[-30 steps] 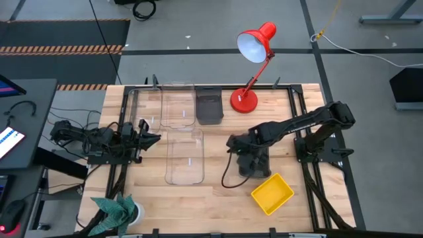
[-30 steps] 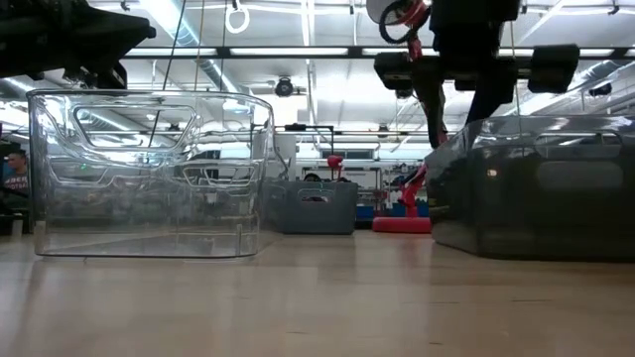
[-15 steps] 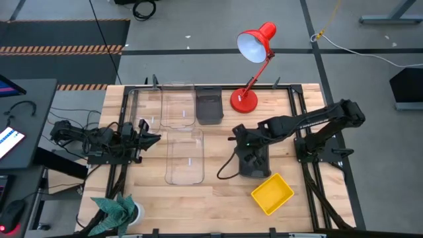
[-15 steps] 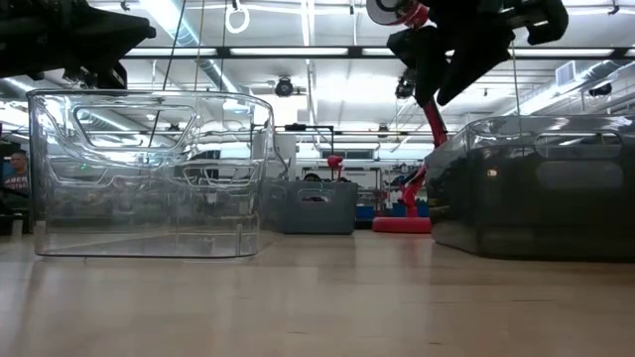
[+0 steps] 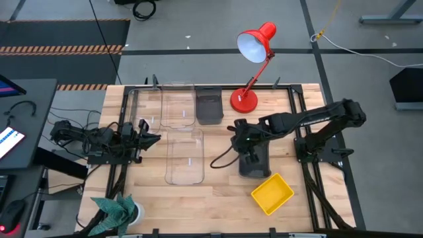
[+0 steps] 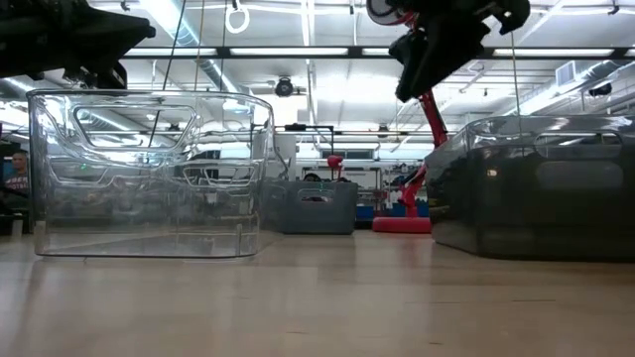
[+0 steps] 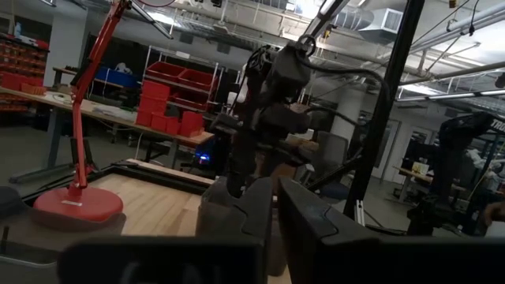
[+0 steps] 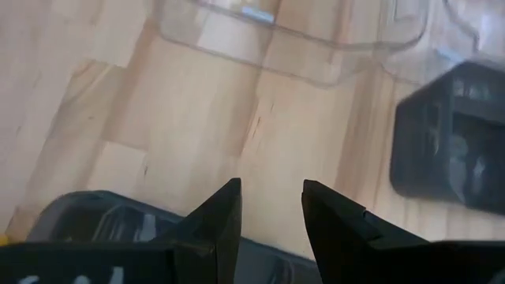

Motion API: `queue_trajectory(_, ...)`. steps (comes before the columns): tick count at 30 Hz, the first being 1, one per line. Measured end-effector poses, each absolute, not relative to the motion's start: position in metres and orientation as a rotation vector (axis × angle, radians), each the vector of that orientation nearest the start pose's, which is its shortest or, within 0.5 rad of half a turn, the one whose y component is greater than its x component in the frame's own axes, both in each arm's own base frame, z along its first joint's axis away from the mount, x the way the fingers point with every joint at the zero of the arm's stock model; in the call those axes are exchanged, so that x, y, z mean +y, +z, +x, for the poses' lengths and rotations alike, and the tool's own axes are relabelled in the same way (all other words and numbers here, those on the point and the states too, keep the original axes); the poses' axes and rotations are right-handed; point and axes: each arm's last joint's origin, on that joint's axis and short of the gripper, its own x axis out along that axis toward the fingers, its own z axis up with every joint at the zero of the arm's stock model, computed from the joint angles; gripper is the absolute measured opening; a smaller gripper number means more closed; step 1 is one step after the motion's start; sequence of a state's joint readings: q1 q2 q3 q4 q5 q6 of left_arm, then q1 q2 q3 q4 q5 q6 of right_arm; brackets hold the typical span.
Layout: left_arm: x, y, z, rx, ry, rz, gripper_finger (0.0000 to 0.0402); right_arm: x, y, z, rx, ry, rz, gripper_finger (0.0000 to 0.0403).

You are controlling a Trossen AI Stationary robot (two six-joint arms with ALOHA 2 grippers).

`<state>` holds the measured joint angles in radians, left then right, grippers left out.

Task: Stack baskets by color
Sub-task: Stack the top black bin on top of the bottom black bins

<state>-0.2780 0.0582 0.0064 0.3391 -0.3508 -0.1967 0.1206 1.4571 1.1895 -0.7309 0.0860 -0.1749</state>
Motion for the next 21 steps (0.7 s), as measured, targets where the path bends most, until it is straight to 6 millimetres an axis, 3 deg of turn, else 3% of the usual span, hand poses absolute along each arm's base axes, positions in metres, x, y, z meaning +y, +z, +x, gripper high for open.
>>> queue_trajectory(14, -0.017, 0.193, 0.094, -0.280, 0.045, -0.284, 0.0026, 0.030, 0.285, 0.301, 0.874, -0.054, -0.068, 0.0140)
queue_trajectory(21, -0.017, 0.193, 0.094, -0.280, 0.045, -0.284, 0.0034, 0.025, 0.292, 0.309, 0.759, -0.164, 0.132, 0.0140)
